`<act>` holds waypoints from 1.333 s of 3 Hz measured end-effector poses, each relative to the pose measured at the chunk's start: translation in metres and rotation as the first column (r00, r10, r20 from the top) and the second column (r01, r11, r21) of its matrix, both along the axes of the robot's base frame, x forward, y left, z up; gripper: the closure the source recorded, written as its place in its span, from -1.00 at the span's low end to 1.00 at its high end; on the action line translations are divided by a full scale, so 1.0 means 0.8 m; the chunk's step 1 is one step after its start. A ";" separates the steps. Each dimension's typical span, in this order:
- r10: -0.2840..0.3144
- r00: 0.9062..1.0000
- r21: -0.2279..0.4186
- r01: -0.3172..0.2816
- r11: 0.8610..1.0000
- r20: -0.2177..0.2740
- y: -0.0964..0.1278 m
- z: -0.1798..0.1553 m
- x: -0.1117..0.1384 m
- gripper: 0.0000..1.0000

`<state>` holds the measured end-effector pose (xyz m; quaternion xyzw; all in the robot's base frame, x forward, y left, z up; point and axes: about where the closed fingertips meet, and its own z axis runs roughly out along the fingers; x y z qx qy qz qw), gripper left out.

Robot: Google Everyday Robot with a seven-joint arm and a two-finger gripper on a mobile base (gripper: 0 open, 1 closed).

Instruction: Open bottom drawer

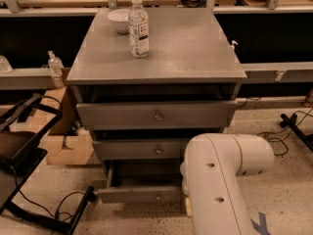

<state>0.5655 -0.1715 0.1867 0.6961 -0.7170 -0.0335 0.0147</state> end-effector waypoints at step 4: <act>0.028 0.974 -0.041 -0.019 0.999 0.224 -0.046 0.115 0.059 0.76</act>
Offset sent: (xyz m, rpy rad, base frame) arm 0.0414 -0.0344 0.1132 -0.1438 -0.1828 0.0276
